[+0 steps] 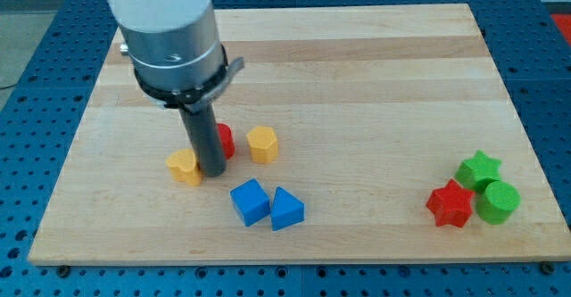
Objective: Separate red circle from group of blocks
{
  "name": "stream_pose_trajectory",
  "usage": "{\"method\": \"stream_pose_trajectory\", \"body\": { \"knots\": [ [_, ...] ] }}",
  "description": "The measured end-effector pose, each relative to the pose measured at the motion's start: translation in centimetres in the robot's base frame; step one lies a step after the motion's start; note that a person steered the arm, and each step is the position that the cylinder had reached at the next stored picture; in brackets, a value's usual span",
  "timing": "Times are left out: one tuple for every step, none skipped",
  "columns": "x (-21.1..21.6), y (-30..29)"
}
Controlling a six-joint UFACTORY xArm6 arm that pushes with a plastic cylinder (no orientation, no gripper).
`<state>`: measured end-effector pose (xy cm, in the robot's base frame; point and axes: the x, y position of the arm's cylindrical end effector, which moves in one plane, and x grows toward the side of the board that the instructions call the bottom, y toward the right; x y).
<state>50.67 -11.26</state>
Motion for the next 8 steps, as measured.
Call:
{"method": "stream_pose_trajectory", "body": {
  "knots": [
    [-2.4,0.6],
    [-2.7,3.6],
    [-4.6,4.5],
    [-4.6,0.3],
    [-6.5,-1.9],
    [-9.6,-1.7],
    [-11.5,-1.9],
    [-14.2,-0.3]
  ]
}}
